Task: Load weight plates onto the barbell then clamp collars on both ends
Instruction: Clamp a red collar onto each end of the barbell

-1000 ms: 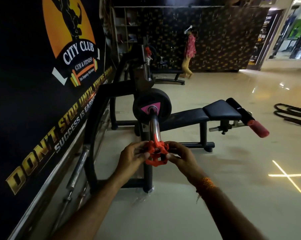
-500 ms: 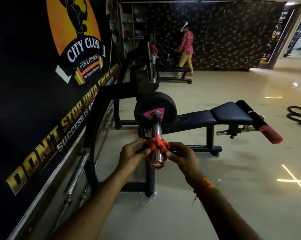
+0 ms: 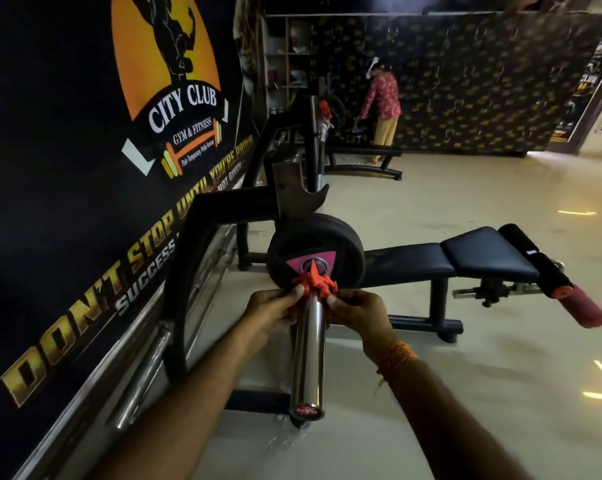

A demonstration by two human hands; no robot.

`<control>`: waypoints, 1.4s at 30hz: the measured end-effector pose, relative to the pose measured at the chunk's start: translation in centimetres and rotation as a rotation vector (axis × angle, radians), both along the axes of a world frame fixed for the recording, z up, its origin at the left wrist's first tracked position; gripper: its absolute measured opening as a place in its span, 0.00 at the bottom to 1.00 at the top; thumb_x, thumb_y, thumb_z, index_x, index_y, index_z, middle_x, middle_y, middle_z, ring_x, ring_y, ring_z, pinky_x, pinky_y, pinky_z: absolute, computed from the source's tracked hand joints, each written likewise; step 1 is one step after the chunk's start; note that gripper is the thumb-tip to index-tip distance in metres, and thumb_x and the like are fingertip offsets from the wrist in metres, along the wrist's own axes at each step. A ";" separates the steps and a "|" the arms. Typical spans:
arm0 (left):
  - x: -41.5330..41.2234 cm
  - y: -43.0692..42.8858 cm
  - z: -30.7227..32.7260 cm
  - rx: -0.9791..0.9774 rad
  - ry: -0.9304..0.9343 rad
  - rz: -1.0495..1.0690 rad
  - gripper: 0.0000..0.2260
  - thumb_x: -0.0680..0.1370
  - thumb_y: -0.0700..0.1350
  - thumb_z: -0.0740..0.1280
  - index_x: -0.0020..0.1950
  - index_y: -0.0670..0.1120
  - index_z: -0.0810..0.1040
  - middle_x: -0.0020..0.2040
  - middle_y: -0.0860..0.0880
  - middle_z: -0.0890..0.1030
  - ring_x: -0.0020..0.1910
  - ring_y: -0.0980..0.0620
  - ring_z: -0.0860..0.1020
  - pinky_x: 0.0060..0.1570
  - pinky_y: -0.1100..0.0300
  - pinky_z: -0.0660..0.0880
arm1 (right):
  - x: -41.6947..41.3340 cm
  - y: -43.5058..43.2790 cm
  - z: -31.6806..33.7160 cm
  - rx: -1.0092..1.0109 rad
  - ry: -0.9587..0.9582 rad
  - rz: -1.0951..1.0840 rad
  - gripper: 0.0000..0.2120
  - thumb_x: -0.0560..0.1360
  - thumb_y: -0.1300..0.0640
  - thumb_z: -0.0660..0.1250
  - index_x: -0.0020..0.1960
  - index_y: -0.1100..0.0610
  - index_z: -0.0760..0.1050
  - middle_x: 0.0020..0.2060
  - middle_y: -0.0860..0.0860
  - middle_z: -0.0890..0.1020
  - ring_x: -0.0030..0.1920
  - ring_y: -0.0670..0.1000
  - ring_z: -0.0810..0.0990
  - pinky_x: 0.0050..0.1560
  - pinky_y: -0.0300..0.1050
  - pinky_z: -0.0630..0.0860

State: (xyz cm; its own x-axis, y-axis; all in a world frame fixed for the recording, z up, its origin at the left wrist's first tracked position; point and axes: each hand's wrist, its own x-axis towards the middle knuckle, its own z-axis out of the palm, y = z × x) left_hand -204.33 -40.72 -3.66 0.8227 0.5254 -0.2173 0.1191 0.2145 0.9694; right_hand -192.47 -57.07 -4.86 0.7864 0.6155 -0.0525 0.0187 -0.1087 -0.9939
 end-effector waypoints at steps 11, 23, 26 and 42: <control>4.5 3.8 -0.8 -0.129 0.023 -0.084 0.20 0.76 0.52 0.73 0.63 0.40 0.80 0.55 0.42 0.86 0.57 0.44 0.84 0.63 0.46 0.78 | 4.0 4.7 4.1 -0.134 0.154 0.155 0.37 0.65 0.26 0.72 0.60 0.53 0.80 0.52 0.58 0.86 0.55 0.60 0.85 0.60 0.61 0.81; 5.6 5.1 -1.6 -0.304 0.010 -0.068 0.30 0.68 0.50 0.79 0.66 0.42 0.77 0.55 0.41 0.86 0.57 0.44 0.84 0.52 0.51 0.81 | 4.8 7.3 6.7 -0.221 0.422 0.137 0.33 0.68 0.38 0.78 0.66 0.55 0.74 0.57 0.61 0.84 0.58 0.64 0.82 0.58 0.65 0.80; 5.6 5.3 -1.7 -0.310 0.011 -0.089 0.29 0.69 0.49 0.79 0.67 0.42 0.76 0.56 0.42 0.86 0.59 0.44 0.84 0.58 0.49 0.80 | 5.3 6.7 6.4 -0.179 0.470 0.146 0.38 0.67 0.38 0.78 0.70 0.55 0.71 0.60 0.62 0.82 0.59 0.65 0.82 0.52 0.62 0.83; 5.7 4.8 -0.1 -0.207 0.074 -0.120 0.16 0.76 0.48 0.74 0.60 0.43 0.80 0.49 0.44 0.88 0.48 0.49 0.87 0.41 0.58 0.82 | 6.9 4.0 2.6 0.091 0.665 0.096 0.32 0.74 0.41 0.74 0.70 0.60 0.74 0.63 0.62 0.81 0.64 0.62 0.79 0.70 0.60 0.73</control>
